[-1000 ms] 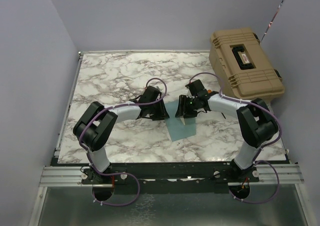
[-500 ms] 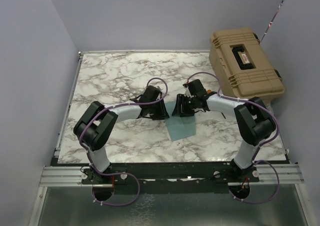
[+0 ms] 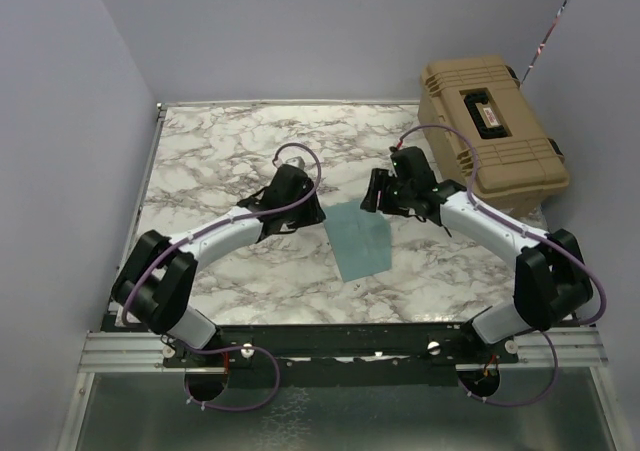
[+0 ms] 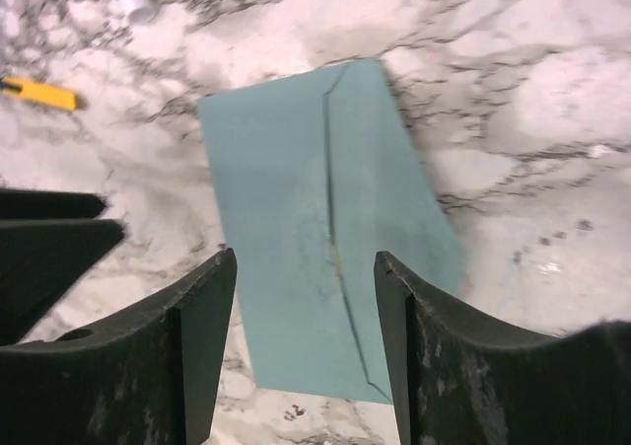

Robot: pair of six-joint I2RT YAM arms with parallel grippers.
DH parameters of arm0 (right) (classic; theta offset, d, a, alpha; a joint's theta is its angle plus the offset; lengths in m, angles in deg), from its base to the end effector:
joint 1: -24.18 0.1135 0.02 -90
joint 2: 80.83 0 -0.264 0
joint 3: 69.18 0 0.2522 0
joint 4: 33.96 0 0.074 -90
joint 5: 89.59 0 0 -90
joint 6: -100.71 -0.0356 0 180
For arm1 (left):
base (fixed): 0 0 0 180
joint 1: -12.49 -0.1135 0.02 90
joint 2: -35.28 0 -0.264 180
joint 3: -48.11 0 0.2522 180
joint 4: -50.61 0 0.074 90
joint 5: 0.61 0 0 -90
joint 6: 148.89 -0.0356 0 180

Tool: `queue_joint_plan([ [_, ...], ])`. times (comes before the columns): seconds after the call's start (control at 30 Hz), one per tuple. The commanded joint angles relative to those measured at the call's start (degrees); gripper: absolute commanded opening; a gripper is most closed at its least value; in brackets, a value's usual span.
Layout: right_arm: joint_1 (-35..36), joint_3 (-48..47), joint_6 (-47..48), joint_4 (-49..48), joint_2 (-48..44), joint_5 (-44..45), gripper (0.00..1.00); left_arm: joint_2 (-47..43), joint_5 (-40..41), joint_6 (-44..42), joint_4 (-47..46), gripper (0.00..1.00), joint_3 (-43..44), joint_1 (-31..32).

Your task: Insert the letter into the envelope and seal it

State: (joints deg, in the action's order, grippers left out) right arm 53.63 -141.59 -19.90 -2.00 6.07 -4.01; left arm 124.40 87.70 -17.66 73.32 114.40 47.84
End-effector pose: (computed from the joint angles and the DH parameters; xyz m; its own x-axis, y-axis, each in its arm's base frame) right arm 0.2820 0.1623 0.2347 -0.8163 0.1221 -0.5645 -0.1403 0.9062 0.3989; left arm 0.2646 -0.1890 0.2014 -0.8301 -0.2189 -0.5129 0.0639 0.8763 -0.4775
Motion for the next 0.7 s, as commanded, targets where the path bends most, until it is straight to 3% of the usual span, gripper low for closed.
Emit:
queue_joint_plan([
  [0.0,-2.34,2.76,0.05,4.91,-2.87,10.35,0.64,-8.31,11.88,-1.5,1.4,0.53,-2.96,-1.21],
  [0.13,-5.21,3.81,-0.42,5.02,-3.12,6.74,0.66,-16.28,20.46,-1.65,1.39,0.71,-6.54,-2.51],
  [0.33,-6.23,2.81,-2.97,7.32,0.03,4.78,0.71,-22.07,22.44,-2.1,3.43,0.87,-8.09,-6.58],
  [0.5,-6.32,-1.61,2.67,2.25,3.68,-4.68,0.7,-22.2,20.07,-1.89,3.61,0.91,-8.85,-8.7],
  [0.67,-3.88,-9.75,5.74,-2.85,11.3,-8.67,0.7,-18.78,17.64,0.2,3.64,0.91,-7.18,-10.15],
])
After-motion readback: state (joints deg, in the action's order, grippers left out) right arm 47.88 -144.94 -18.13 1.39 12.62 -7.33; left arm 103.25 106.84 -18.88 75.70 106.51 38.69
